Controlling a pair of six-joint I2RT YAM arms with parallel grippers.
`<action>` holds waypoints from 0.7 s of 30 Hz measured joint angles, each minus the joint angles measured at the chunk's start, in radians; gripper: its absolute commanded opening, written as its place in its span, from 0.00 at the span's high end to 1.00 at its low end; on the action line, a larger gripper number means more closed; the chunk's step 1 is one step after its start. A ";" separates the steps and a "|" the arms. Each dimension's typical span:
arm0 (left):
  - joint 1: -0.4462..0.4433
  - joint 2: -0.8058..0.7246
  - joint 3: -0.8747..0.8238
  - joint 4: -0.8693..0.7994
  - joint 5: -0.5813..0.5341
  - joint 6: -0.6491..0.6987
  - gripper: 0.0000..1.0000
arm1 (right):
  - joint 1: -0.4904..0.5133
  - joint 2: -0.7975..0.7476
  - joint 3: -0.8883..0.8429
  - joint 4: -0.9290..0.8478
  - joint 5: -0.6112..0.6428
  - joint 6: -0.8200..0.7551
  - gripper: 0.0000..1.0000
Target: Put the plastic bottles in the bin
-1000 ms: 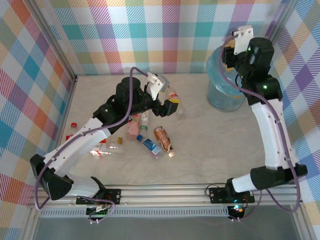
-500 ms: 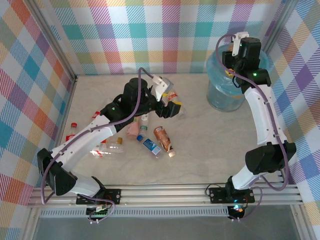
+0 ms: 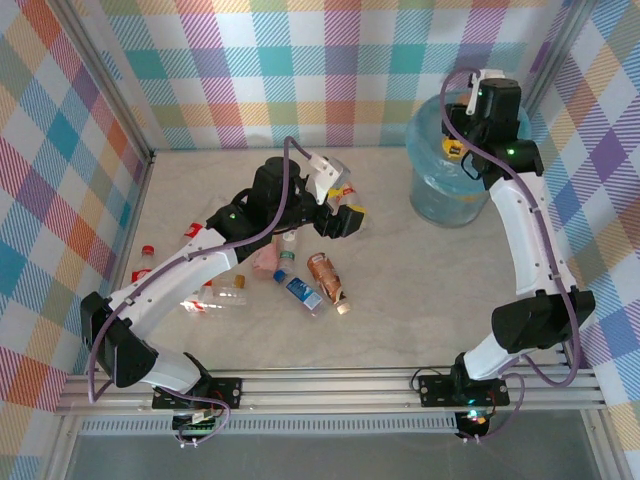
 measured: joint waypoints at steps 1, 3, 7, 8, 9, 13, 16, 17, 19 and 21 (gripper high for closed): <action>0.000 0.000 0.000 0.000 0.000 0.000 0.18 | 0.006 0.000 0.000 -0.007 0.004 0.006 0.49; 0.000 0.000 -0.002 0.000 0.000 0.000 0.18 | 0.018 0.000 -0.004 -0.015 0.014 0.018 0.49; 0.000 0.000 -0.017 0.000 0.000 0.000 0.18 | 0.034 0.000 -0.042 -0.017 0.027 0.037 0.49; 0.000 0.000 -0.020 0.000 0.000 -0.001 0.18 | 0.037 0.000 -0.055 -0.018 0.031 0.042 0.48; 0.000 0.000 -0.021 0.000 0.000 0.000 0.18 | 0.039 0.000 -0.068 -0.017 0.032 0.047 0.48; 0.000 0.000 -0.024 0.000 0.000 0.000 0.18 | 0.042 0.002 -0.114 -0.015 0.033 0.059 0.45; 0.000 0.000 -0.029 0.001 0.000 0.000 0.18 | 0.042 0.009 -0.141 -0.013 0.033 0.072 0.43; 0.000 0.000 -0.031 0.001 0.000 0.000 0.18 | 0.042 0.013 -0.149 -0.009 0.033 0.074 0.42; 0.000 0.000 -0.032 0.000 0.000 0.000 0.18 | 0.042 0.025 -0.159 -0.002 0.033 0.077 0.40; 0.000 0.000 -0.032 0.000 0.000 0.000 0.18 | 0.042 0.044 -0.164 0.002 0.032 0.078 0.36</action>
